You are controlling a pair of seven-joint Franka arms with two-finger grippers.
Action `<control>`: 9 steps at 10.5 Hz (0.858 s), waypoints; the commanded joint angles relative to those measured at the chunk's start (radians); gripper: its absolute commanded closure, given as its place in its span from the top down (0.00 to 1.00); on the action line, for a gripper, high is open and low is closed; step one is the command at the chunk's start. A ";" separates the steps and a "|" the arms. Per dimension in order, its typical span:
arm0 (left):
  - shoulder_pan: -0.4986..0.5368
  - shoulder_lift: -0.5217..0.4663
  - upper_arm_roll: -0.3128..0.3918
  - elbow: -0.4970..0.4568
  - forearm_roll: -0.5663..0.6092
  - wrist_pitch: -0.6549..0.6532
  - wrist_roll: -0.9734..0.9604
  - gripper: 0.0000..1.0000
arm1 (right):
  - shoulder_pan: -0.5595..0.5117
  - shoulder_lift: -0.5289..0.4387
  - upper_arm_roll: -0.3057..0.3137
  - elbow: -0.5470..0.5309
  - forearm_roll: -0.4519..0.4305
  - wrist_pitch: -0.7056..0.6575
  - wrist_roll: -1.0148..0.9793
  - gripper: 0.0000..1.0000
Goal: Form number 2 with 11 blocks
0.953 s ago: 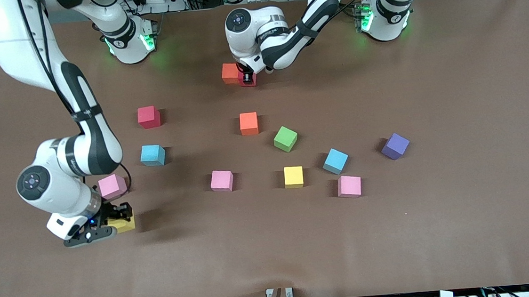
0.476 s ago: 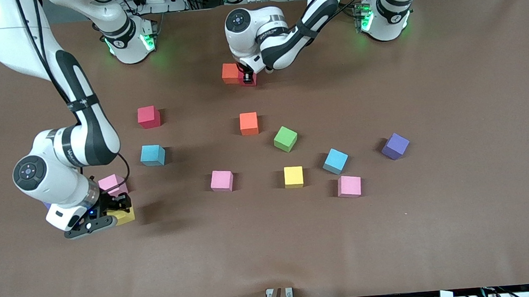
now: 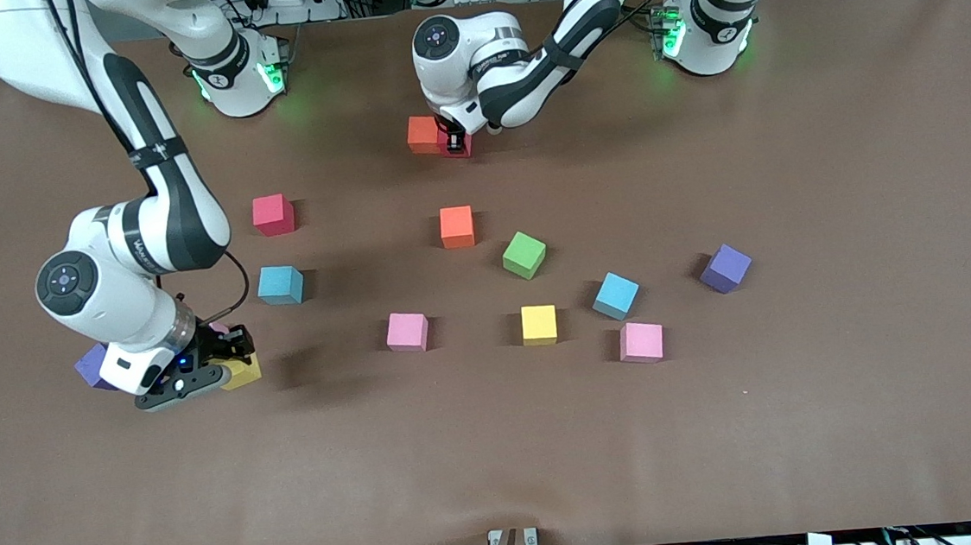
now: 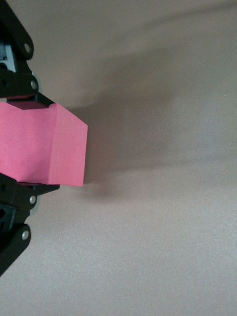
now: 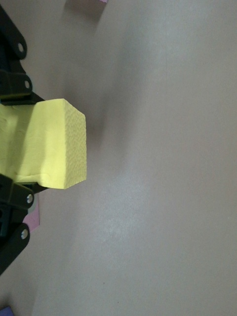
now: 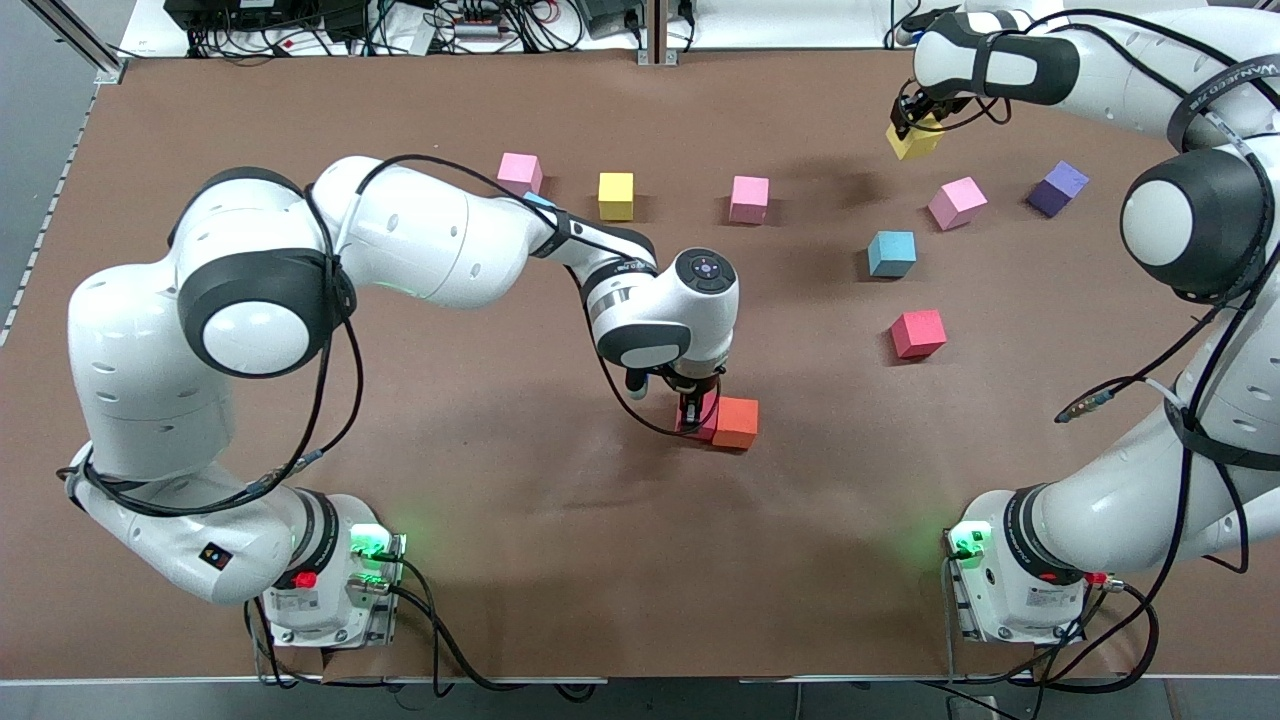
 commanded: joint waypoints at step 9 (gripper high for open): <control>-0.018 -0.020 -0.011 0.095 0.060 -0.196 -0.320 1.00 | 0.009 -0.083 0.000 -0.075 0.015 0.003 -0.019 0.49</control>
